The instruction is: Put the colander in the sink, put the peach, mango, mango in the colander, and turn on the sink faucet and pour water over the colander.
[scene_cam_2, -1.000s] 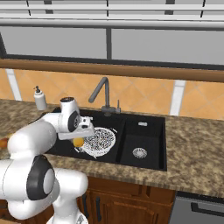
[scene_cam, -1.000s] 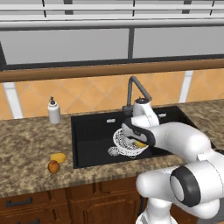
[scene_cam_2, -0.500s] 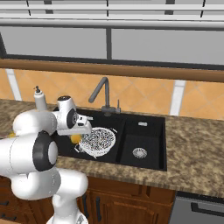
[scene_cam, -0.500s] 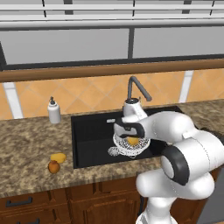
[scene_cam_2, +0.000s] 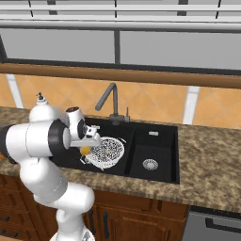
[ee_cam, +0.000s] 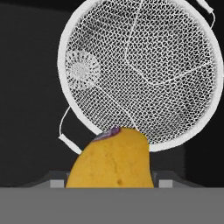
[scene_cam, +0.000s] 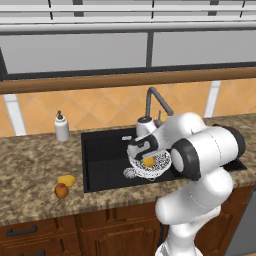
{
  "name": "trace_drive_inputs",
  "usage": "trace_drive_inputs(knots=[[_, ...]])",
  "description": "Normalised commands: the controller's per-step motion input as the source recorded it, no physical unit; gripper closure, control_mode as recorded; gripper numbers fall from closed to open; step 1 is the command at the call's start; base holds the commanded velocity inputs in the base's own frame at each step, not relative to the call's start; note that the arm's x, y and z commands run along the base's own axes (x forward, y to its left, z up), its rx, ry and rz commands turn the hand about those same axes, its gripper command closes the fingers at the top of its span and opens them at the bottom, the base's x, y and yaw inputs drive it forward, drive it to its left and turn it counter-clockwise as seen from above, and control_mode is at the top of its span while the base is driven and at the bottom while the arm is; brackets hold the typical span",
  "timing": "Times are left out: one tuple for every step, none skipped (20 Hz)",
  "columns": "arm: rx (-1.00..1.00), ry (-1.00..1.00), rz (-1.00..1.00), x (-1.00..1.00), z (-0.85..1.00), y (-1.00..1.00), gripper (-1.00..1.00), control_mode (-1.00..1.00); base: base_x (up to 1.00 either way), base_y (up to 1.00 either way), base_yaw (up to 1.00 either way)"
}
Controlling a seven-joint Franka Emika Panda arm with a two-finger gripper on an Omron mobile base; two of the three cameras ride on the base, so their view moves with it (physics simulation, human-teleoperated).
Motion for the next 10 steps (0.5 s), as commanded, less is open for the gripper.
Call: trace_drive_inputs(knots=[[0.00, 0.00, -0.06, 0.39, -0.31, 0.00, 1.00, -1.00, 0.00, 0.00, 0.00], [0.00, 0.00, -0.05, 0.37, -0.31, 0.00, 1.00, -1.00, 0.00, 0.00, 0.00], [0.00, 0.00, -0.05, 0.37, -0.19, 0.00, 1.00, -1.00, 0.00, 0.00, 0.00], [0.00, 0.00, -0.05, 0.39, -0.19, 0.00, 1.00, -1.00, 0.00, 0.00, 0.00], [0.00, 0.00, -0.05, 0.42, -0.21, 0.00, 1.00, -1.00, 0.00, 0.00, 0.00], [0.00, 0.00, -0.05, 0.49, -0.23, 0.00, 1.00, -1.00, 0.00, 0.00, 0.00], [0.00, 0.00, -0.05, 0.45, -0.31, 0.00, 1.00, -1.00, 0.00, 0.00, 0.00], [0.00, 0.00, -0.04, 0.39, -0.38, 0.00, 1.00, -1.00, 0.00, 0.00, 0.00], [0.00, 0.00, -0.04, 0.32, -0.42, 0.00, 1.00, -1.00, 0.00, 0.00, 0.00], [0.00, 0.00, -0.03, 0.23, -0.48, 0.00, 1.00, -1.00, 0.00, 0.00, 0.00]])
